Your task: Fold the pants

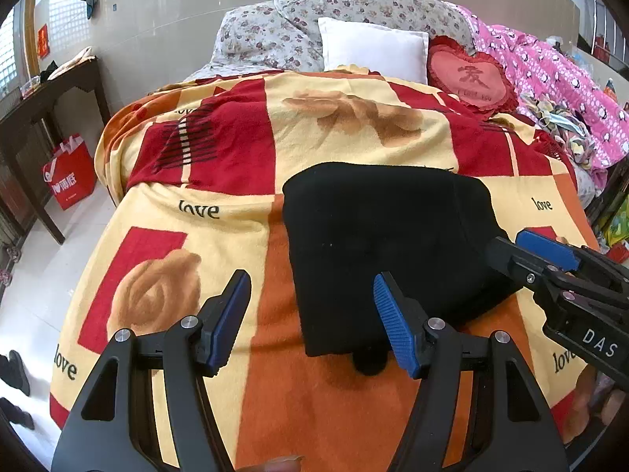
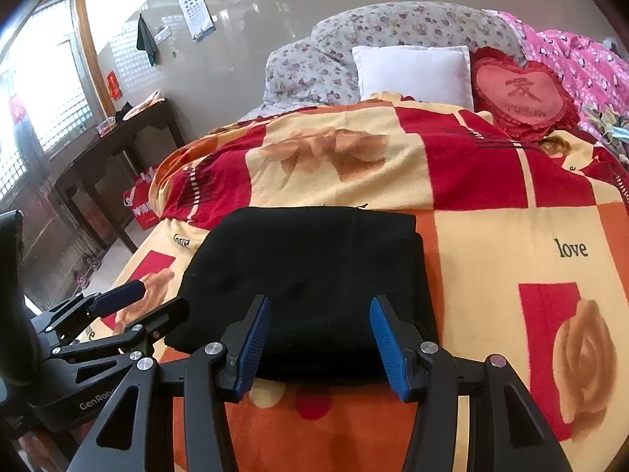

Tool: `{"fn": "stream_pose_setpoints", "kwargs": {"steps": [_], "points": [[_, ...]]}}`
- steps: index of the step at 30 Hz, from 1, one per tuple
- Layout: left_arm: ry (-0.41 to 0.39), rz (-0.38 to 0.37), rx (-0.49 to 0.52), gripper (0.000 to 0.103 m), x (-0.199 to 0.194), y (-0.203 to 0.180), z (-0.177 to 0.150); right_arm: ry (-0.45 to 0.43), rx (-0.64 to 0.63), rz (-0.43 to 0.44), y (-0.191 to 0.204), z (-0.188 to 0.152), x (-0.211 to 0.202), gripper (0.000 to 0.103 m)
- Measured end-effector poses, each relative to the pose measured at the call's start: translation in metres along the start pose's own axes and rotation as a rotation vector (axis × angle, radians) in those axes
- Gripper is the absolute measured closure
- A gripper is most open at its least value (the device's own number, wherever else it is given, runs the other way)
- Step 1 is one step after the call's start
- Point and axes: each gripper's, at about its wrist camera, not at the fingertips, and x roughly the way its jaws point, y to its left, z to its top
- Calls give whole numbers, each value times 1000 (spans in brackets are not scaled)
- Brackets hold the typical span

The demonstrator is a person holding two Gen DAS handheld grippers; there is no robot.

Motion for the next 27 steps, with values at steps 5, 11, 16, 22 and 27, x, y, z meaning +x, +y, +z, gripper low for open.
{"fn": "stream_pose_setpoints", "kwargs": {"steps": [5, 11, 16, 22, 27], "points": [[4, 6, 3, 38, 1, -1, -1, 8, 1, 0, 0, 0, 1, 52], [13, 4, 2, 38, 3, -2, -1, 5, 1, 0, 0, 0, 1, 52], [23, 3, -2, 38, 6, -2, -3, 16, 3, 2, 0, -1, 4, 52], [26, 3, -2, 38, 8, -3, -3, 20, 8, 3, -1, -2, 6, 52], [26, 4, -2, 38, 8, -3, -3, 25, 18, 5, -4, -2, 8, 52]]}}
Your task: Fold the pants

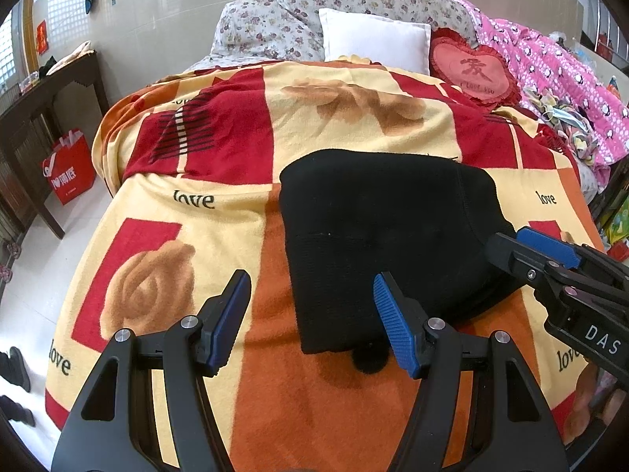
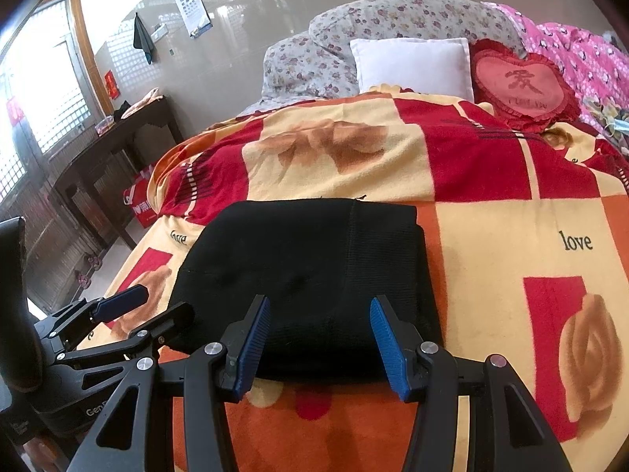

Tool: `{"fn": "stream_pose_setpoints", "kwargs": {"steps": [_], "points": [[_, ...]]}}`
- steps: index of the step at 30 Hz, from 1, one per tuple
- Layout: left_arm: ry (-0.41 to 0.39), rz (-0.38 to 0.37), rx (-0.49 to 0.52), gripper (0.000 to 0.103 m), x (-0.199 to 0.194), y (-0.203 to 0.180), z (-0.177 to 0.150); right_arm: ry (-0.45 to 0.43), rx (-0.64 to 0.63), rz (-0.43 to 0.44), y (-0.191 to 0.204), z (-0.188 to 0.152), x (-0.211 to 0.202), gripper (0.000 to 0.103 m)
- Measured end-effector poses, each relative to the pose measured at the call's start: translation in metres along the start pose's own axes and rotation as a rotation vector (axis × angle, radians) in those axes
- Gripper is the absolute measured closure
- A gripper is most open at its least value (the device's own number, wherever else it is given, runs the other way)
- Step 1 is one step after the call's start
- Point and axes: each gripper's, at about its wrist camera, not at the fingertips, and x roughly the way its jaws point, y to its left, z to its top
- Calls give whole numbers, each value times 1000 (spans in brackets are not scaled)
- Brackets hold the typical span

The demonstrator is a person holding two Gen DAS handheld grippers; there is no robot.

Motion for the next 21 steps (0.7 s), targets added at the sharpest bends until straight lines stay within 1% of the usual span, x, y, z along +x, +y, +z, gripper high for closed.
{"fn": "stream_pose_setpoints", "kwargs": {"steps": [21], "points": [[10, 7, 4, 38, 9, -4, 0, 9, -2, -12, -2, 1, 7, 52]]}}
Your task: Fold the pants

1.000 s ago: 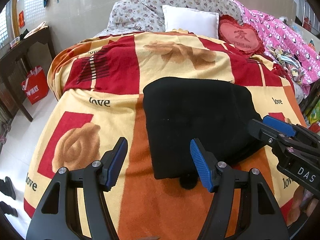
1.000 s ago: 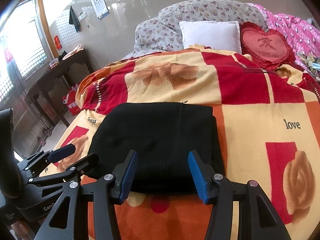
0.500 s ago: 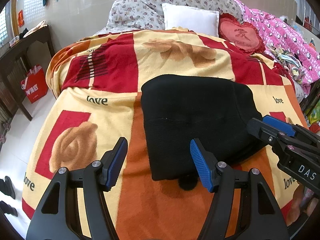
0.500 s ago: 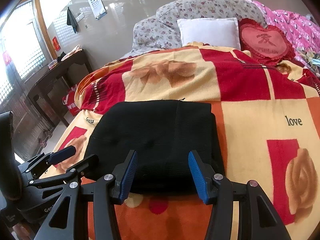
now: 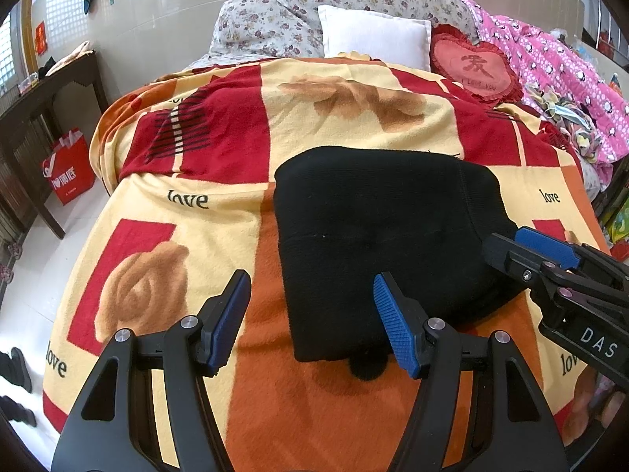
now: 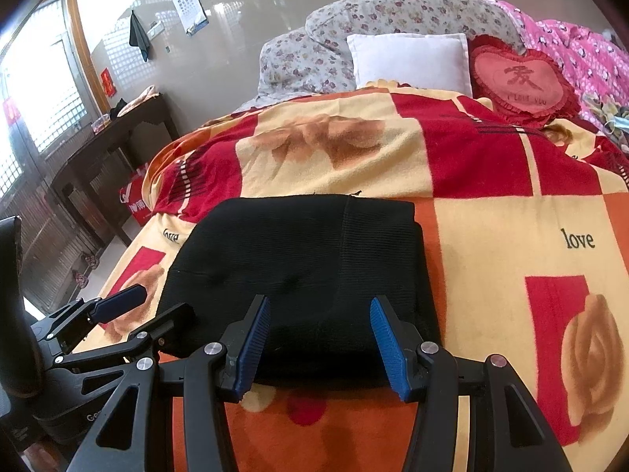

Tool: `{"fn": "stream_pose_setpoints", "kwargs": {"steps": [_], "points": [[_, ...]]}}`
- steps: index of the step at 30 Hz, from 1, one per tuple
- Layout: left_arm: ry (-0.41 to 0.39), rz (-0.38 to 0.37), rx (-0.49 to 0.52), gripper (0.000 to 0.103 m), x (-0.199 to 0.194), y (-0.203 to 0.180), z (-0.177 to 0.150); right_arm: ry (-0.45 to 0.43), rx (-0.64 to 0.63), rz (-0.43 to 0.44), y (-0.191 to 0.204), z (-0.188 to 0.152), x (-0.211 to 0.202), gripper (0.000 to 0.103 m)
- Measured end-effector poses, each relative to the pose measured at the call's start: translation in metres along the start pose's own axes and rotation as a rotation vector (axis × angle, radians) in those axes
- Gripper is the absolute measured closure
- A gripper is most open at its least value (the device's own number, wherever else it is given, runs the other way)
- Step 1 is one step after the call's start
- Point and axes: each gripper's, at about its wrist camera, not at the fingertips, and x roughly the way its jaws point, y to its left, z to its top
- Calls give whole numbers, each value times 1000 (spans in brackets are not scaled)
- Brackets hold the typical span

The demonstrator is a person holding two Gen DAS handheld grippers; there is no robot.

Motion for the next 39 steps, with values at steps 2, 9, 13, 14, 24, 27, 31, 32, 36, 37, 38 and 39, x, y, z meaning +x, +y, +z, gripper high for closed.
{"fn": "stream_pose_setpoints", "kwargs": {"steps": [2, 9, 13, 14, 24, 27, 31, 32, 36, 37, 38, 39], "points": [[-1, 1, 2, 38, 0, 0, 0, 0, 0, 0, 0, 0, 0, 52], [-1, 0, 0, 38, 0, 0, 0, -1, 1, 2, -1, 0, 0, 52], [-2, 1, 0, 38, 0, -1, 1, -4, 3, 2, -1, 0, 0, 52], [-2, 1, 1, 38, 0, -1, 1, -3, 3, 2, -1, -1, 0, 52], [-1, 1, 1, 38, 0, -1, 0, -2, 3, 3, -1, -2, -1, 52], [-2, 1, 1, 38, 0, -1, 0, 0, 2, 2, -1, -2, 0, 51], [-1, 1, 0, 38, 0, -2, 0, 0, 2, 2, -1, -2, -1, 51], [-1, 1, 0, 38, 0, -2, 0, 1, 0, 2, 0, -2, 0, 51], [-1, 1, 0, 38, 0, -2, 0, 3, 0, 3, 0, -4, 0, 51], [-1, 0, -2, 38, 1, -1, 1, 4, -1, 3, 0, -3, 0, 51], [-2, -1, -1, 38, 0, -2, 0, 4, 0, 2, 0, -3, 0, 51], [-7, -2, 2, 38, 0, -2, 0, 6, 0, 4, 0, -4, 1, 51]]}}
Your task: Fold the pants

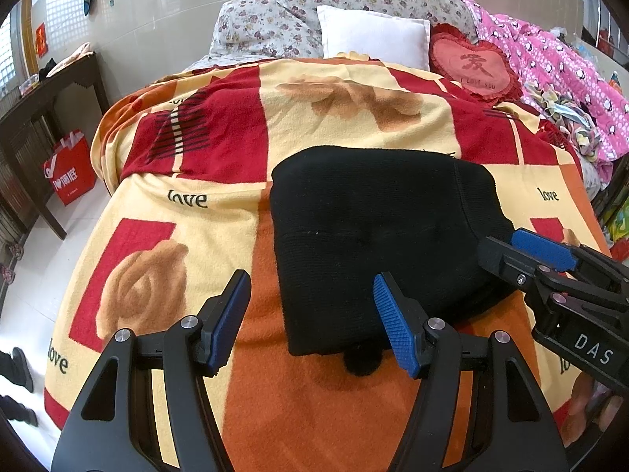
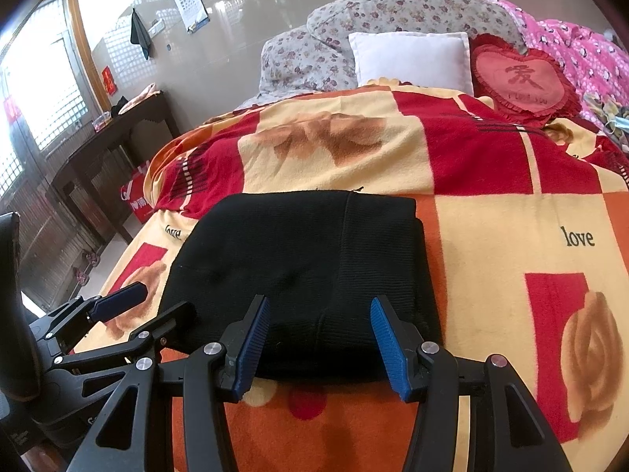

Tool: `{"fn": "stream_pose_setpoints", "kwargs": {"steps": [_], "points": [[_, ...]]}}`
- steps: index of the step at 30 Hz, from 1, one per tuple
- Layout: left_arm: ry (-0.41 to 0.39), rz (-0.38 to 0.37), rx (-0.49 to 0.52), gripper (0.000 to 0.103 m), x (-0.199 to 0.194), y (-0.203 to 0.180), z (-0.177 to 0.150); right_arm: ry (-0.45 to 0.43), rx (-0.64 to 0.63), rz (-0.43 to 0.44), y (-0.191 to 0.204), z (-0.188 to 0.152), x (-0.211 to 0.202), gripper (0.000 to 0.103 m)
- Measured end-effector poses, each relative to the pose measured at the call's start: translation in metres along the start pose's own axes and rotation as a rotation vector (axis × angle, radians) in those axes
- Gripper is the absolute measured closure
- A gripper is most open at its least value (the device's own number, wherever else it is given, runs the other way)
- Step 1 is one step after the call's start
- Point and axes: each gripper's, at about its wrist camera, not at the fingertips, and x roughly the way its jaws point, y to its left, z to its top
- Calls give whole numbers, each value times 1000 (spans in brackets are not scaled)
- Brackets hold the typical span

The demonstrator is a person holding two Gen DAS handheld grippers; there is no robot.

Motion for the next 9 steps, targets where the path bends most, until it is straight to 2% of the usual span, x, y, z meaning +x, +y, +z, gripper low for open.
{"fn": "stream_pose_setpoints", "kwargs": {"steps": [5, 9], "points": [[-24, 0, 17, 38, -4, -4, -1, 0, 10, 11, -3, -1, 0, 51], [-33, -5, 16, 38, -5, -4, 1, -14, 41, -13, -17, 1, -7, 51]]}}
